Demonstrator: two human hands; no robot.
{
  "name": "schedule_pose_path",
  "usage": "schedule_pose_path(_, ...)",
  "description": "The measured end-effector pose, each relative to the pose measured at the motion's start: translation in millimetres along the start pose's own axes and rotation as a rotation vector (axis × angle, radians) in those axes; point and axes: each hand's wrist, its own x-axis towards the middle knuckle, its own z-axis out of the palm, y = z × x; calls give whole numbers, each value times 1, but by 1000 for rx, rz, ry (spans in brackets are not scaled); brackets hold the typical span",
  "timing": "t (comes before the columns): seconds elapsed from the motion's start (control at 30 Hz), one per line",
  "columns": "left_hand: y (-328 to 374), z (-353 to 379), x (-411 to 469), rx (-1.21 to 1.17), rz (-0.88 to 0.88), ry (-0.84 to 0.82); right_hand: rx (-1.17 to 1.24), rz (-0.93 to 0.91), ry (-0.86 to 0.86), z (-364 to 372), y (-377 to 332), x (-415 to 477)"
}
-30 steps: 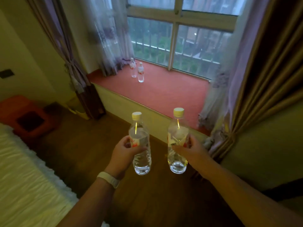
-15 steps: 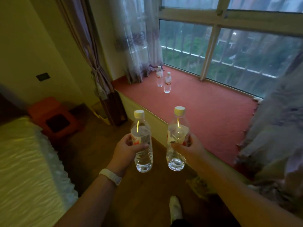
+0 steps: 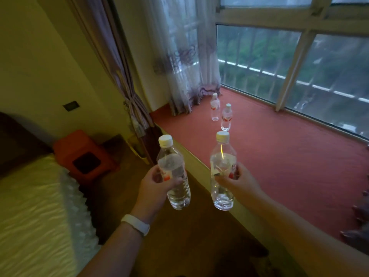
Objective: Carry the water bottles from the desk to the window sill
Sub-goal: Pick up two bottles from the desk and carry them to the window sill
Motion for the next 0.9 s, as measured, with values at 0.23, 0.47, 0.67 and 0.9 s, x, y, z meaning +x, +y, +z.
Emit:
schedule_pose_path(0.23,-8,-43,110,-12,-31,-12,-71,25,-35,61,-12,95)
schedule_pose_path(0.47,-19,-102,254,-33,-114,-86,-70,58,116,129,-30,196)
schedule_pose_path(0.67,7,-139,370,2,-90,-197,-85,40,254,171,-62,271)
schedule_pose_path(0.9,17,-121,447,40,-61,-288,-75,30,377,176,-71,320)
